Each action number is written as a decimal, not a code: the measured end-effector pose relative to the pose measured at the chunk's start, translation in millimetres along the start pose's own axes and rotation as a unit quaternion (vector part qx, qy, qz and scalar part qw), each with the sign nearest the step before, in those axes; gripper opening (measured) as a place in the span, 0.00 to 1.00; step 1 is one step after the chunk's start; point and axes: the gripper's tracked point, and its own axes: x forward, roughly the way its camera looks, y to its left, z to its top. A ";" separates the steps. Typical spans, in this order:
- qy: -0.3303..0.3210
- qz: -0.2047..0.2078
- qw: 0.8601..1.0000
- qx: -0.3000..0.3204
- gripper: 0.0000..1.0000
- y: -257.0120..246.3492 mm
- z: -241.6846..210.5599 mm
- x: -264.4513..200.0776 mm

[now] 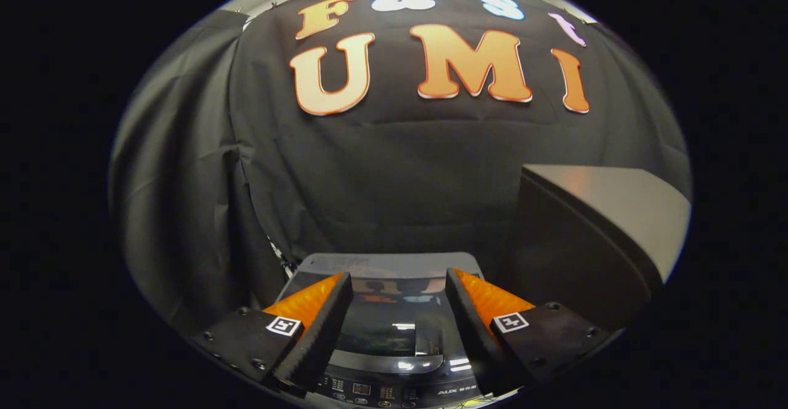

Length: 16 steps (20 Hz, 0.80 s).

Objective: Put the clothes into the washing machine and then close the washing machine lid.

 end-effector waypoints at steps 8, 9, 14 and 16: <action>-0.122 0.047 0.990 -0.051 0.97 6.4 116.5 -100.7; -0.130 0.054 0.989 -0.049 0.97 3.9 126.2 -114.5; -0.152 0.050 0.986 -0.043 0.98 -36.5 160.7 -162.5; -0.149 0.047 0.987 -0.042 0.98 -53.3 166.6 -179.2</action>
